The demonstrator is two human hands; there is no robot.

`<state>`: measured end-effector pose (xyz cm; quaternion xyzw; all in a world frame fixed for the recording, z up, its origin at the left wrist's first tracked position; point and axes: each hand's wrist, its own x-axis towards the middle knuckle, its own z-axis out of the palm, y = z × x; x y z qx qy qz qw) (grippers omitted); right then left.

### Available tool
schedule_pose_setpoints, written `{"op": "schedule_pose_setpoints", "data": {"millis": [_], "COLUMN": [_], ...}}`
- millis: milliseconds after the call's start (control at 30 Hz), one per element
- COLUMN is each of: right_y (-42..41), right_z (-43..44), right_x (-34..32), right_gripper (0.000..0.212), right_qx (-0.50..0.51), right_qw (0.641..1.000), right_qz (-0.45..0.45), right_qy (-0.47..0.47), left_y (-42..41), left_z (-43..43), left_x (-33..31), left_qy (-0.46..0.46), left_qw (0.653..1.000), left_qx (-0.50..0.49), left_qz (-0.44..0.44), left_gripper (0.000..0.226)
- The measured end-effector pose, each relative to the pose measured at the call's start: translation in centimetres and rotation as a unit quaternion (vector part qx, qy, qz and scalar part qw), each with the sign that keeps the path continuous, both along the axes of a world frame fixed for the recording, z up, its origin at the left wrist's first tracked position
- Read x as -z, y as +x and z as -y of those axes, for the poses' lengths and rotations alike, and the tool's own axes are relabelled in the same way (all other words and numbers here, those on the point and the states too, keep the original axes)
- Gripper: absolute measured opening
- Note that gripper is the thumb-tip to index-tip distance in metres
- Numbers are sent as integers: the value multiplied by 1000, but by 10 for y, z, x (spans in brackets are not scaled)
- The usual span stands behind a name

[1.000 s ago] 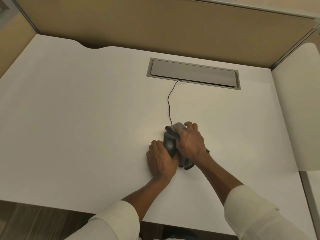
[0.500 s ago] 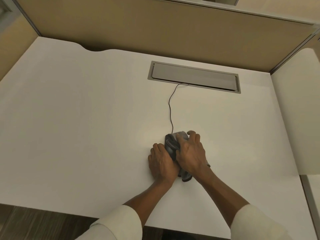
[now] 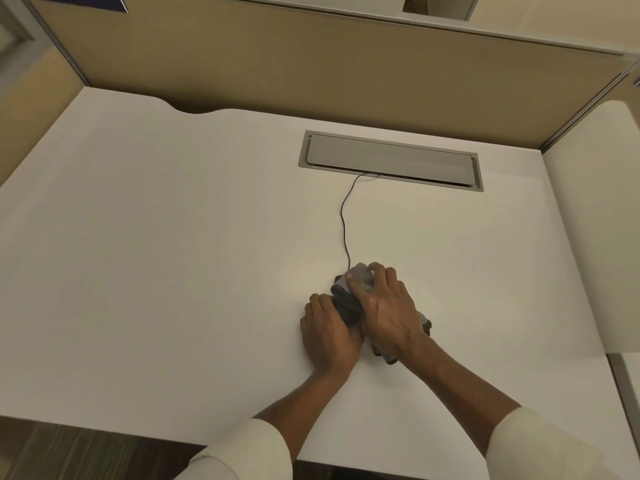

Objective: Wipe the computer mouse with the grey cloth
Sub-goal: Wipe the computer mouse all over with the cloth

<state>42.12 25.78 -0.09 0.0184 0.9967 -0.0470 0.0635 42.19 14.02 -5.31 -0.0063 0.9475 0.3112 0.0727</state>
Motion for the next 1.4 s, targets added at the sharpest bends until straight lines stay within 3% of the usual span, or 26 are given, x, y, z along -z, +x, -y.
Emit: {"op": "schedule_pose_setpoints", "data": {"millis": [233, 433, 600, 800, 1067, 1233, 1400], "right_y": [-47, -9, 3, -38, -6, 14, 9], "right_z": [-4, 1, -2, -3, 16, 2, 4], "right_x": [-3, -3, 1, -3, -7, -7, -1], "right_gripper": [50, 56, 55, 54, 57, 52, 48], "right_qx": [33, -49, -48, 56, 209, 195, 152], "right_qw": [998, 998, 999, 996, 964, 965, 978], "right_qz": [52, 37, 9, 61, 100, 122, 64], "right_qy": [5, 4, 19, -23, -130, -126, -125], "left_y": [2, 4, 4, 3, 2, 2, 1], "left_z": [1, 1, 1, -1, 0, 2, 2], "left_x": [1, 2, 1, 0, -1, 1, 2], "left_qy": [35, 10, 4, 17, 4, -2, 14], "left_qw": [998, 1000, 1000, 999, 1000, 1000, 1000], "left_qx": [-33, -6, -11, -31, -11, 3, 0], "left_qz": [-34, -8, -11, -16, -15, -14, -16], "left_gripper": [62, 57, 51, 60, 36, 50, 52]}}
